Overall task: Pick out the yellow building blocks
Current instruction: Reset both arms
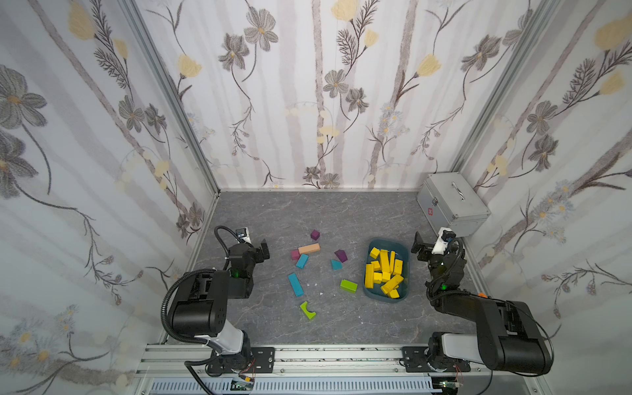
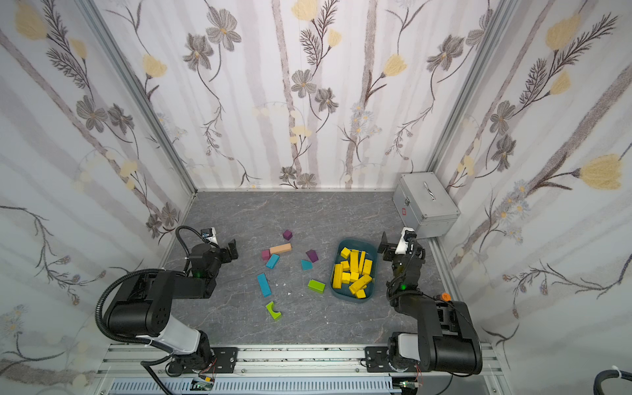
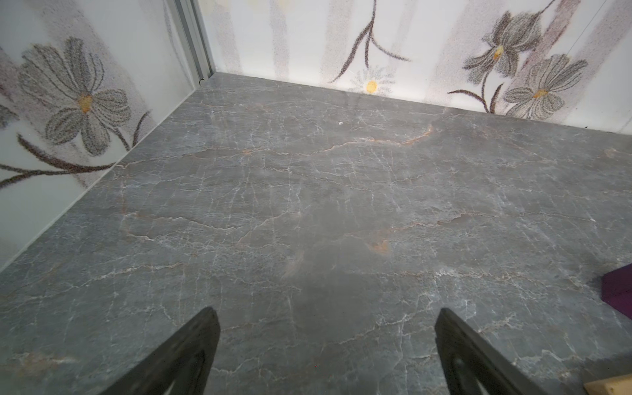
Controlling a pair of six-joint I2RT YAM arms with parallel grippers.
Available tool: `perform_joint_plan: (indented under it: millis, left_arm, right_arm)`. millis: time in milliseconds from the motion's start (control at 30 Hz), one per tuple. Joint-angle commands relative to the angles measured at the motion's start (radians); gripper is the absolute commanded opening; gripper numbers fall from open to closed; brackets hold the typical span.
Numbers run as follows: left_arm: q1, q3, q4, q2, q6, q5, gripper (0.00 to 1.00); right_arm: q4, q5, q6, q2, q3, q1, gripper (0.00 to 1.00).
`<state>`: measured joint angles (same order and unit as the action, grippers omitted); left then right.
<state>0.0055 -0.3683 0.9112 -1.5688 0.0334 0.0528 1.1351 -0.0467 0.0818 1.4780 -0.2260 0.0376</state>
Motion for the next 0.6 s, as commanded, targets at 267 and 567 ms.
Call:
perform_joint_plan:
  millis: [267, 567]
  left_arm:
    - [-0.005, -0.019, 0.008, 0.0, -0.005, 0.026, 1.0]
    - [-0.016, -0.018, 0.008, -0.001, -0.014, 0.044, 1.0]
  right_arm:
    - [0.04, 0.011, -0.008, 0.001, -0.006, -0.002, 1.0]
    - [0.039, 0.011, -0.008, 0.001, -0.006, -0.001, 1.0]
